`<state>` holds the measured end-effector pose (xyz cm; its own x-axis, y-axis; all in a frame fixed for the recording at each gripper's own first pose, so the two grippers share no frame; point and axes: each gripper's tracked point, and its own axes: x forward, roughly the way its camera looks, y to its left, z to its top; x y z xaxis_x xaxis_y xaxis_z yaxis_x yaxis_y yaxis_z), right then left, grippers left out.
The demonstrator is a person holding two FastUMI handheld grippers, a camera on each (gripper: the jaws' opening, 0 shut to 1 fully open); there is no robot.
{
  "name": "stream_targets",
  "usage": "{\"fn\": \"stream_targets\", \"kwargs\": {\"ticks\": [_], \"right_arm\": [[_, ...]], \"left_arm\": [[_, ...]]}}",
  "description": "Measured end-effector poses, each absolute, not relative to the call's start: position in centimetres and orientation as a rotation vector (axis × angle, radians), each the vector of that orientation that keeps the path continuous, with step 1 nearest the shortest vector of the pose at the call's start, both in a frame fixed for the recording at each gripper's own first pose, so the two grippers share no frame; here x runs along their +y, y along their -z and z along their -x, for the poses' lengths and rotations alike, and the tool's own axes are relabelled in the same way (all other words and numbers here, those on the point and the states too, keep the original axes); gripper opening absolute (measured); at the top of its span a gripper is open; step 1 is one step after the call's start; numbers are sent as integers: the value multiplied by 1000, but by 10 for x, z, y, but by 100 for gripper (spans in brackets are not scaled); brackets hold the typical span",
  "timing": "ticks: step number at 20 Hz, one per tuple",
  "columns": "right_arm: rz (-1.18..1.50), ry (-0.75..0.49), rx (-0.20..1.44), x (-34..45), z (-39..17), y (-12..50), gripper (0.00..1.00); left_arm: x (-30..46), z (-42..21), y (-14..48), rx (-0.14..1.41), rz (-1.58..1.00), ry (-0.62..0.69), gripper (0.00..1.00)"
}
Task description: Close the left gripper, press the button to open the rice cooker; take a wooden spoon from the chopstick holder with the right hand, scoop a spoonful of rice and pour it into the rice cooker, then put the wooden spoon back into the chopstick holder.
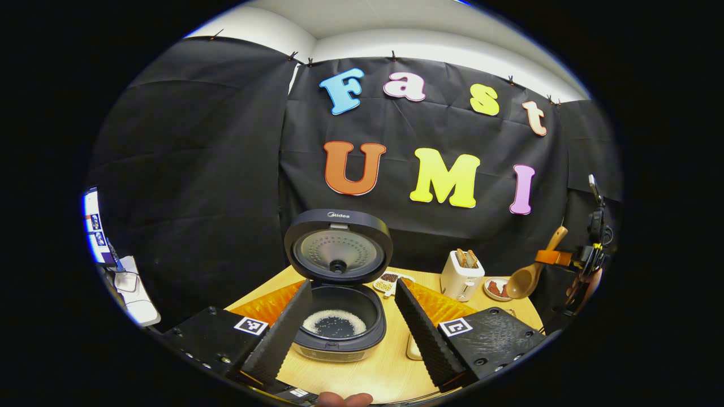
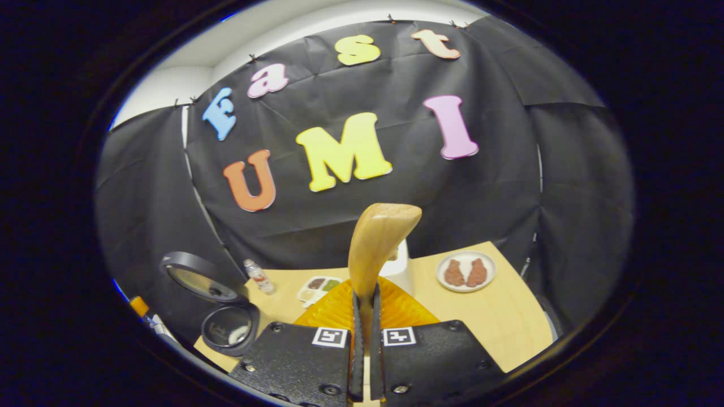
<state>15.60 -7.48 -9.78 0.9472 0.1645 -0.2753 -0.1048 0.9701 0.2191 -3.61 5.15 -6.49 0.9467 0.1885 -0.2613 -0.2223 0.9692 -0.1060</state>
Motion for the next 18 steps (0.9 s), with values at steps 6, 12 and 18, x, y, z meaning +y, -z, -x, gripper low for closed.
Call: {"fn": "stream_targets", "kwargs": {"ticks": [6,12,18], "right_arm": [[-197,-55,399,-135,-186,174,10],[-213,-20,503,-139,-202,244,10],[-247,2,545,-141,-213,286,10]], "left_arm": [[41,21,70,271,129,-242,95],[37,14,70,295,115,-259,95],[37,10,61,289,90,-252,95]]}}
